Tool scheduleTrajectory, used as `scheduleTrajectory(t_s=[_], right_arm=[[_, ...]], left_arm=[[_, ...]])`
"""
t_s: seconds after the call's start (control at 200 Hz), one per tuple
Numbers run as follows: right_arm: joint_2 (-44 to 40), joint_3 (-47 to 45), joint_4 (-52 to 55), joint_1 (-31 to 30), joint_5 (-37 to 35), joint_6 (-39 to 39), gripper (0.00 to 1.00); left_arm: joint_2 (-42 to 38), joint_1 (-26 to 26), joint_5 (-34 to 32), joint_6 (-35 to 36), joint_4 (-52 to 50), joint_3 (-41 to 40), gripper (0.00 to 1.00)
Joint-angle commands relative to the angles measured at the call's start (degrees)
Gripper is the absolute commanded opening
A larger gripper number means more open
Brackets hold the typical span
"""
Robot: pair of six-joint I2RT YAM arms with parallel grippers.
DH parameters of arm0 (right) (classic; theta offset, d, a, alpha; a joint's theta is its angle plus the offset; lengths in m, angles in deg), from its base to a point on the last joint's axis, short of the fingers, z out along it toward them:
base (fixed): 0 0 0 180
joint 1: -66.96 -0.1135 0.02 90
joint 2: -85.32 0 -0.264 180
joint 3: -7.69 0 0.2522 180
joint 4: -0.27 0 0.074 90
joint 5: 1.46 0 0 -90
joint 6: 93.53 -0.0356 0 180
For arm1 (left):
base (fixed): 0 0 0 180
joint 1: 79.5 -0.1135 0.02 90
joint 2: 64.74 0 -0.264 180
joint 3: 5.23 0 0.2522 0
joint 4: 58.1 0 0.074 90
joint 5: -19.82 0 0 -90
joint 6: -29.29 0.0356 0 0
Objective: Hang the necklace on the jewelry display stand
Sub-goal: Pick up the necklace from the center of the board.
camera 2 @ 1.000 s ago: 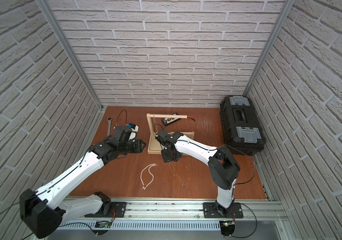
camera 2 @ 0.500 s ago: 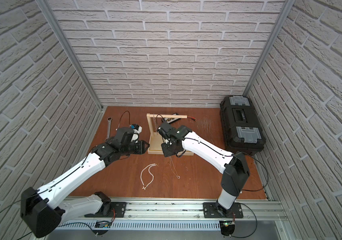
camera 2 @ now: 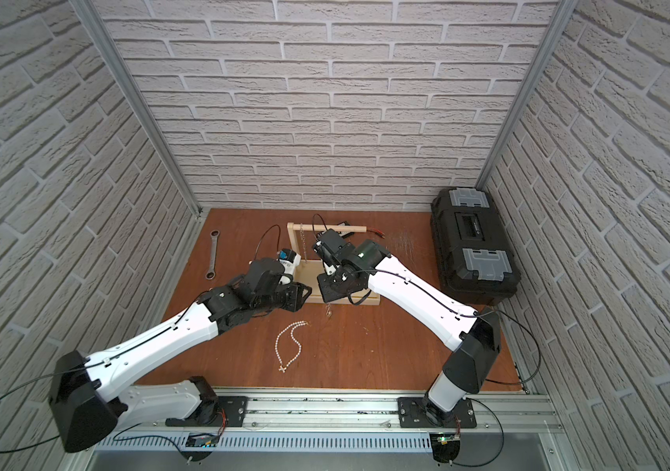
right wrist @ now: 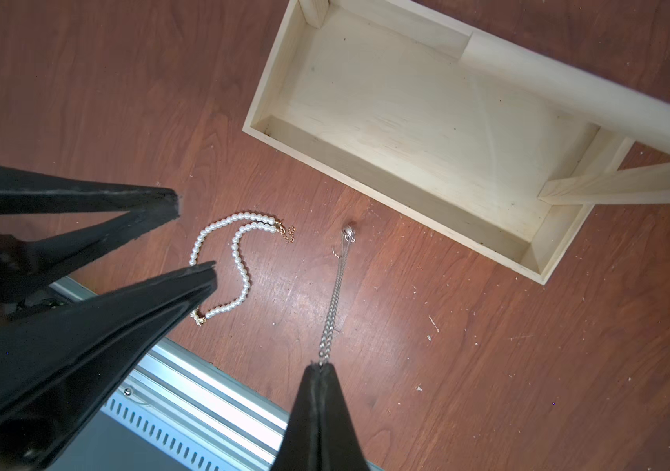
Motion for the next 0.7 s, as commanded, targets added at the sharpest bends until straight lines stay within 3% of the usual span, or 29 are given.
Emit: scheduleTrajectory(t_s=[0.0,0.695], right_arm=[[-2.95,2.57,-0.03,-0.36,0.67,1.36,0.04],[-5.41,9.65,-0.13,0.14,1.06,1.74,0.05]], left_arm=[[-0.7,0.19,0.21,1.98,3.93,0.67,0.44],[-2.34,1.88,4.54,6.29,6.25,2.76,0.44]])
